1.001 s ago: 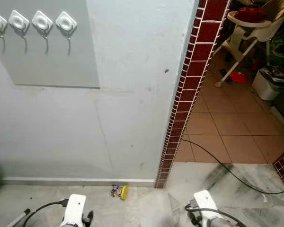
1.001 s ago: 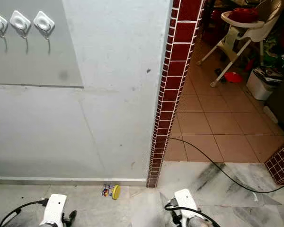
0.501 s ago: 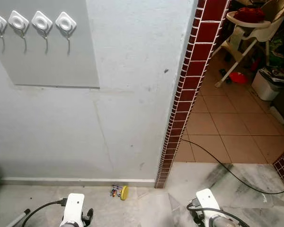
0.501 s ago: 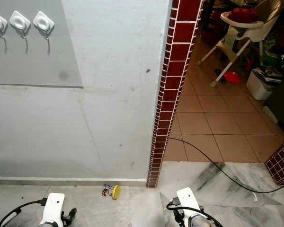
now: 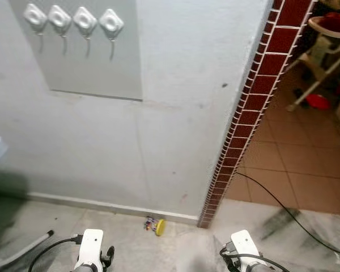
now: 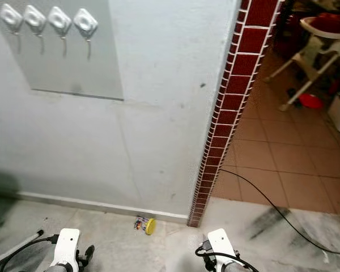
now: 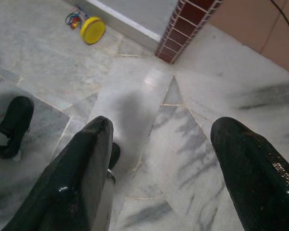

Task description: Hang keys on a hook

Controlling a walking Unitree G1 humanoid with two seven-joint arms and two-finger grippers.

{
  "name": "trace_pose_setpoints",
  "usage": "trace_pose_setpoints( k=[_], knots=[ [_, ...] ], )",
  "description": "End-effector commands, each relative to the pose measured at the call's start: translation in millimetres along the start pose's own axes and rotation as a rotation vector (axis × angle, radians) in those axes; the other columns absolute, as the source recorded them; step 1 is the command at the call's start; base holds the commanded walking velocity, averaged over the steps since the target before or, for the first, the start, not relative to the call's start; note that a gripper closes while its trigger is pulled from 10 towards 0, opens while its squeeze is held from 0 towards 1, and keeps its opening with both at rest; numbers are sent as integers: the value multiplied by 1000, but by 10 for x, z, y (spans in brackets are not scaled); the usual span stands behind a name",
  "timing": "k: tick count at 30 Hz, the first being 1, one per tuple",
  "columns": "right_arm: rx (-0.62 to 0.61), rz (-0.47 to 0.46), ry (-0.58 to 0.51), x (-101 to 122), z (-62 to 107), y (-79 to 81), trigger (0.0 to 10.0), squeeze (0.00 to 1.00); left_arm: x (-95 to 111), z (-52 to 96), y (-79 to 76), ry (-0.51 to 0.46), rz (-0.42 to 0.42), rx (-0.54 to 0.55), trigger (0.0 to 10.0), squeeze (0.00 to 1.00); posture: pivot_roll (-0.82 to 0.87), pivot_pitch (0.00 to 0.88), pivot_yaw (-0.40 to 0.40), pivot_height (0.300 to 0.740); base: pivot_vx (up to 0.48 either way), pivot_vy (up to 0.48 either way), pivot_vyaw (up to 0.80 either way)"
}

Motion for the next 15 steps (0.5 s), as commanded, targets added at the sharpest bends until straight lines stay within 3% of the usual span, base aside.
trace_pose_setpoints(
  k=[1, 15],
  knots=[
    [1, -1, -10, 18, -1, -13, 10000, 0, -36, 7, 8, 18, -1, 3, 10000, 0, -49, 0, -4, 740, 0, 0, 800],
    [18, 6, -18, 29, -3, 5, 10000, 0, -43, 5, -5, 21, 10, 4, 10000, 0, -37, 0, -17, 740, 0, 0, 800]
  ],
)
Point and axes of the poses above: a point about 5 cm out from each wrist's last joint towards the gripper, its own z axis pointing back from the gripper into the wrist, its own x axis along the axis of the wrist's last joint, y = z × x, the point moved 2 cm from there along -z, pointing out of the wrist towards the gripper, and after that the axes turned 15 degrees about z, right-handed, at the moved point
